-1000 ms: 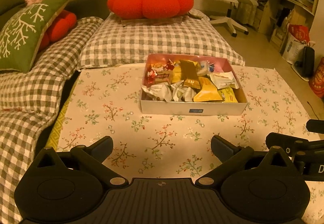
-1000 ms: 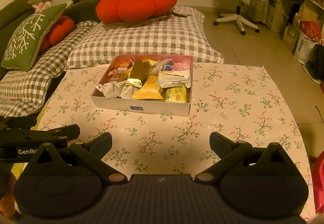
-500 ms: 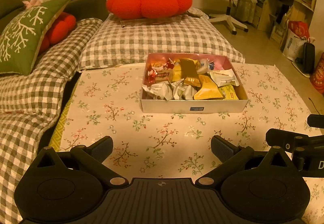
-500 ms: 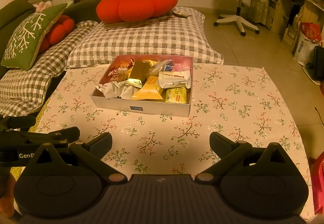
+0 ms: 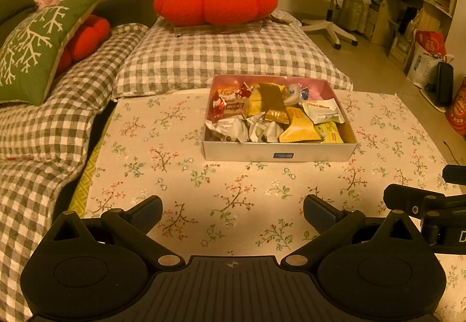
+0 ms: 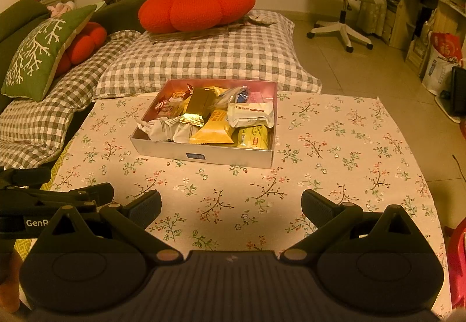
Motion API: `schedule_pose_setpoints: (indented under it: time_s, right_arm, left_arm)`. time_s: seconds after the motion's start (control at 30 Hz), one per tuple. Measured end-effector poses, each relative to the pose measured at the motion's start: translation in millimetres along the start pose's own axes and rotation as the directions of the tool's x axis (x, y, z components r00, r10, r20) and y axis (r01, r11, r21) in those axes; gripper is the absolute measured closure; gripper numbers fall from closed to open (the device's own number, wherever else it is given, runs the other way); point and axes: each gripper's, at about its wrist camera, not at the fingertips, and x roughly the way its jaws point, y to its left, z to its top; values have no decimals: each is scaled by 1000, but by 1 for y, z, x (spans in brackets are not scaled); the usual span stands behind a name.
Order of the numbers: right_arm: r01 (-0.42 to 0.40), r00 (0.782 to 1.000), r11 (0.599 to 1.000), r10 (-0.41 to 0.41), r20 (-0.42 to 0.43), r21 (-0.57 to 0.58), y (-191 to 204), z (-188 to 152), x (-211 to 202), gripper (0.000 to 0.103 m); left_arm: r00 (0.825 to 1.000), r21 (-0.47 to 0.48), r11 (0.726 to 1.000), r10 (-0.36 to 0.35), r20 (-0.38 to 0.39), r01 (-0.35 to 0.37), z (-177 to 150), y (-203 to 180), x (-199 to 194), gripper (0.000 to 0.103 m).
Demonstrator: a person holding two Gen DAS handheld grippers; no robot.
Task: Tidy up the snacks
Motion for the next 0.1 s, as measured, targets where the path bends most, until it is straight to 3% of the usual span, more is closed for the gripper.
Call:
schedule_pose_setpoints:
  time_s: [0.1]
  right_arm:
    - [0,1000,1000,0,0,-1,0,0,0,1]
  left_arm:
    - [1000,-1,1000,-1,-1,1,0,0,0,0]
